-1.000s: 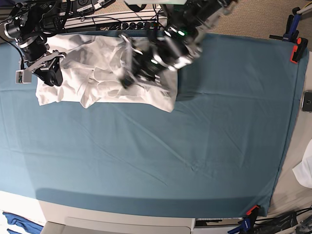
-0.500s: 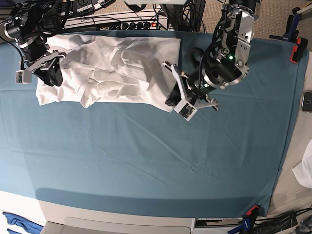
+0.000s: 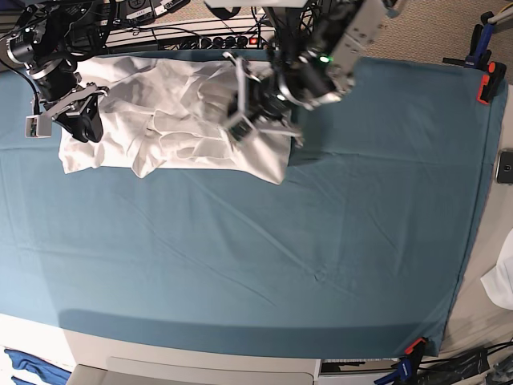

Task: Fold the T-shirt properly

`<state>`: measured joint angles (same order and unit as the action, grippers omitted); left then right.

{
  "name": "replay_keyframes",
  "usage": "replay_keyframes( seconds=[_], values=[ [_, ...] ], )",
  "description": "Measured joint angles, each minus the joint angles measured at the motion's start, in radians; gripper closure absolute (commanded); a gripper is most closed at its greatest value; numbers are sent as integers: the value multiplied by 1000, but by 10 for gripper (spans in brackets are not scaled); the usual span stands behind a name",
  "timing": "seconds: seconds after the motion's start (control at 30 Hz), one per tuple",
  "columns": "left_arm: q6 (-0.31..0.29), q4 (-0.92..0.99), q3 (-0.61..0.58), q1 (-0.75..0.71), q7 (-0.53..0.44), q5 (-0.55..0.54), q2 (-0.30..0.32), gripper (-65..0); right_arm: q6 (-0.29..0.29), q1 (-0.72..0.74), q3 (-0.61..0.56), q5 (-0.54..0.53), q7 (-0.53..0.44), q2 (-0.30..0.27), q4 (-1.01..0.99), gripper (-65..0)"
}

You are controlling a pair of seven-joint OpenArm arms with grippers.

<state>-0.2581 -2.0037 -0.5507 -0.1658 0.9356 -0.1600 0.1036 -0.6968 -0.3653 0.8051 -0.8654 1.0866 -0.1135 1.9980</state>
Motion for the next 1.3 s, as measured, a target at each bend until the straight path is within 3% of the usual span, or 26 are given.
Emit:
replay_keyframes(
  seconds=[0.2, 0.43, 0.67, 0.87, 0.97, 1.13, 1.3],
  values=[
    [38, 12, -60, 19, -21, 71, -56, 0, 0, 0, 0, 0, -3, 0, 0, -180],
    [39, 38, -63, 28, -68, 101, -80, 0, 0, 0, 0, 0, -3, 0, 0, -180],
    [38, 137, -63, 60, -47, 119, -80, 0, 0, 0, 0, 0, -7, 0, 0, -180],
    [60, 106, -61, 79, -44, 119, -81, 0, 0, 0, 0, -4, -7, 0, 0, -202],
    [60, 97, -62, 80, -46, 119, -81, 0, 0, 0, 0, -52, -8, 0, 0, -265],
    [60, 97, -62, 78, -39, 119, -81, 0, 0, 0, 0, -133, -8, 0, 0, -266],
    [60, 97, -62, 78, -39, 119, -81, 0, 3, -2, -97, -132, 13, 0, 39, -268]
  ],
)
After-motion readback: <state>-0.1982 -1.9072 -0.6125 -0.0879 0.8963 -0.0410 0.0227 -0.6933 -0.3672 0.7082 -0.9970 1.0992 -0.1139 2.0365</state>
